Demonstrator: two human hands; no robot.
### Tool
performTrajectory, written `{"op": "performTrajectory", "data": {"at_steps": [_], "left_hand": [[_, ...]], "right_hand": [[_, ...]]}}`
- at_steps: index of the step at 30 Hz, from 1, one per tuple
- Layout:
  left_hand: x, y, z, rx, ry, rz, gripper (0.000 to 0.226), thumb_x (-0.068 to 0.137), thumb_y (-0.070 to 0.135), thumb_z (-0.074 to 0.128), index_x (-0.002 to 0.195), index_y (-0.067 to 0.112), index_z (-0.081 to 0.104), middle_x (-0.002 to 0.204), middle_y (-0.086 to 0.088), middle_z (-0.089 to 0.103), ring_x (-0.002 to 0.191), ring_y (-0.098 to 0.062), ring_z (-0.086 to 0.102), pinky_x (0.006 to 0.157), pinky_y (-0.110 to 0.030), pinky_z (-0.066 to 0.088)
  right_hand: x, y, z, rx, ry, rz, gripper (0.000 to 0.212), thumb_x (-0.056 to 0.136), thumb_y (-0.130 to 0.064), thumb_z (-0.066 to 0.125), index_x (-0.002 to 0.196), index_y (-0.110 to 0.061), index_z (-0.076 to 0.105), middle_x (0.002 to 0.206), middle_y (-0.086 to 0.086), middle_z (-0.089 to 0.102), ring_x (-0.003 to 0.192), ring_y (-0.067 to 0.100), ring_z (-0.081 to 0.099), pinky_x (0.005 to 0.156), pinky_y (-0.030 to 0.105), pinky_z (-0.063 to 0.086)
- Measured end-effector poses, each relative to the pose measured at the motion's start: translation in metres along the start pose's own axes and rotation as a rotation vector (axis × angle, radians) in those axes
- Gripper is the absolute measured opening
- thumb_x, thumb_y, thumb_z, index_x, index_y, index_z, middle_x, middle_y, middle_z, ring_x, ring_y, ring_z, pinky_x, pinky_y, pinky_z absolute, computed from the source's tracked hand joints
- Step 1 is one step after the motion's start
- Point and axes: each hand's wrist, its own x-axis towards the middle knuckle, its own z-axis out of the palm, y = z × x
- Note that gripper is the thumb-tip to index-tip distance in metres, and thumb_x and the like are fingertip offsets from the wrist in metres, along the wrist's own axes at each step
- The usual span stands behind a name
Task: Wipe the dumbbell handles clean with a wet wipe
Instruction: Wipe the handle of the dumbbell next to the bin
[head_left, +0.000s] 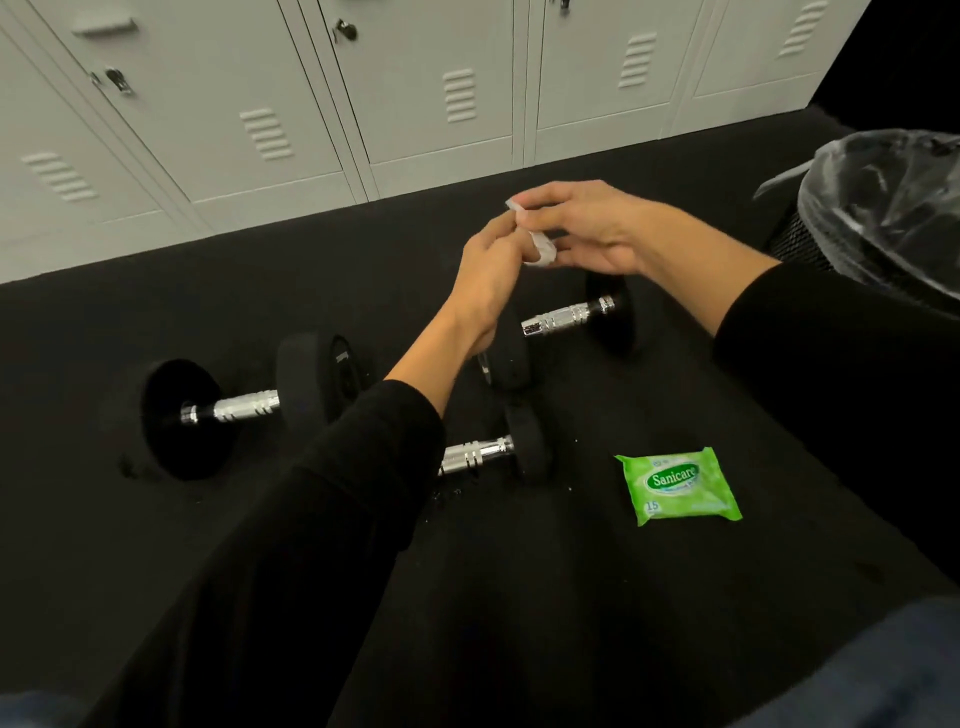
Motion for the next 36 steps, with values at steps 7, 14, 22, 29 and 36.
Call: {"op": "performTrajectory", "data": {"at_steps": [7, 14, 22, 29, 36], "left_hand": [[0.035, -0.057, -0.012, 0.459, 0.191, -0.078, 0.057, 0.095, 0.027, 0.053, 0.146, 0.012, 0.034, 0.146, -0.007, 0.042, 0.131, -0.021, 0.044, 0.106, -0.030, 0.036], [0.057, -0.113, -0.002, 0.261, 0.208, -0.429, 0.075, 0.091, 0.044, 0.040, 0.152, 0.020, 0.004, 0.155, -0.016, 0.025, 0.136, -0.035, 0.036, 0.110, -0.050, 0.034], [0.057, -0.133, 0.015, 0.127, 0.303, -0.322, 0.061, 0.099, 0.027, 0.024, 0.147, 0.048, -0.007, 0.160, -0.004, -0.001, 0.107, -0.021, 0.038, 0.105, -0.051, 0.036], [0.063, -0.142, 0.014, -0.097, 0.399, -0.285, 0.052, 0.094, 0.034, 0.034, 0.139, 0.058, 0.025, 0.151, 0.009, 0.015, 0.130, -0.029, 0.033, 0.110, -0.051, 0.032], [0.056, -0.154, 0.016, 0.003, 0.379, -0.192, 0.056, 0.094, 0.054, 0.046, 0.142, 0.055, 0.018, 0.153, 0.003, 0.011, 0.136, -0.030, 0.027, 0.112, -0.053, 0.030]], "right_hand": [[0.037, 0.036, -0.034, -0.156, 0.228, -0.053, 0.019, 0.082, 0.002, 0.067, 0.091, -0.014, 0.068, 0.107, 0.010, 0.067, 0.095, 0.019, 0.068, 0.081, 0.032, 0.058], [0.067, 0.085, -0.035, -0.462, 0.348, -0.060, 0.021, 0.089, -0.023, 0.065, 0.107, -0.015, 0.070, 0.107, -0.001, 0.062, 0.100, 0.012, 0.056, 0.076, 0.021, 0.046], [0.087, 0.116, -0.037, -0.775, 0.322, -0.125, 0.013, 0.087, -0.013, 0.067, 0.097, -0.007, 0.073, 0.117, 0.010, 0.064, 0.113, 0.021, 0.056, 0.083, 0.025, 0.040], [0.103, 0.133, -0.048, -0.978, 0.180, -0.099, 0.041, 0.091, 0.002, 0.053, 0.129, -0.012, 0.057, 0.131, 0.012, 0.056, 0.120, 0.024, 0.053, 0.098, 0.031, 0.042], [0.106, 0.140, -0.047, -1.229, 0.094, -0.109, 0.022, 0.091, -0.005, 0.054, 0.108, -0.012, 0.068, 0.108, 0.012, 0.062, 0.092, 0.024, 0.060, 0.082, 0.039, 0.053]]}}
